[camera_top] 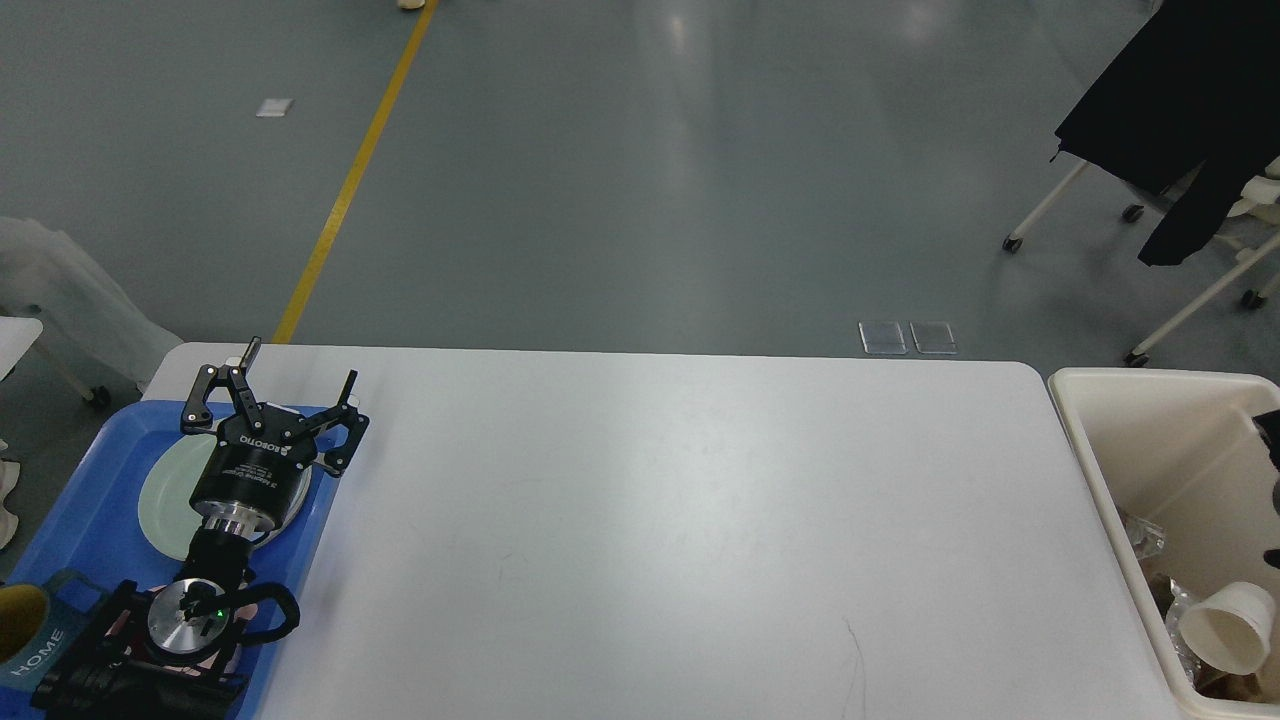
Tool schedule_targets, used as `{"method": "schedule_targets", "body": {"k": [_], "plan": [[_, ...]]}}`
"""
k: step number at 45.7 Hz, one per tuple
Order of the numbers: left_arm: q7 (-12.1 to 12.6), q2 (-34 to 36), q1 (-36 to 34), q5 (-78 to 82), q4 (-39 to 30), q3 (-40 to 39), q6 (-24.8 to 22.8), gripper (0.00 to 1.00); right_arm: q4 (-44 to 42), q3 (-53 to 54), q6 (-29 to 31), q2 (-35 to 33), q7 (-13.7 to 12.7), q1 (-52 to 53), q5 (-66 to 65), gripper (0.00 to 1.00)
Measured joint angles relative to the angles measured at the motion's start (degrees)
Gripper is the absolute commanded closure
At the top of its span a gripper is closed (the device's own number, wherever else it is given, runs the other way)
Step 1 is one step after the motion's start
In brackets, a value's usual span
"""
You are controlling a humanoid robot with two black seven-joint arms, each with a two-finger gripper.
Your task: Tidy desktop
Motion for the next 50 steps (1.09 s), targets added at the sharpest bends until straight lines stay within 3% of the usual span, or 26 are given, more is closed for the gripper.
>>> {"method": "schedule_targets", "body": {"k": [10, 19, 24, 30, 37, 42, 50], "plan": [[0.0, 0.01, 0.0, 0.0, 0.0, 0.0, 0.0, 0.03, 17.84, 43.81, 0.98, -3.7, 2.36, -3.16, -0.43, 0.0], [0.0, 0.01, 0.0, 0.0, 0.0, 0.0, 0.0, 0.03, 29.02, 65.12, 6.11, 0.67, 3.42, -11.9, -9.19, 0.0], [0.0, 0.01, 0.0, 0.0, 0.0, 0.0, 0.0, 0.03, 30.98, 75.88, 9.24, 6.88, 7.79, -16.58, -18.85, 0.0], [0.0, -0.02, 0.0, 0.0, 0.0, 0.0, 0.0, 0.03, 33.96, 84.49, 11.65, 13.12, 14.03, -21.76, -23.29, 0.0], [0.0, -0.04, 0.0, 0.0, 0.0, 0.0, 0.0, 0.03, 34.63, 87.63, 14.21, 16.9, 19.32, -26.42, -23.77, 0.0], [0.0, -0.04, 0.0, 0.0, 0.0, 0.0, 0.0, 0.03, 34.64, 87.99, 15.58, 18.1, 21.29, -29.03, -23.79, 0.0], [0.0, -0.04, 0.0, 0.0, 0.0, 0.0, 0.0, 0.03, 33.65, 87.69, 15.79, 19.39, 21.89, -29.83, -23.66, 0.0]]}}
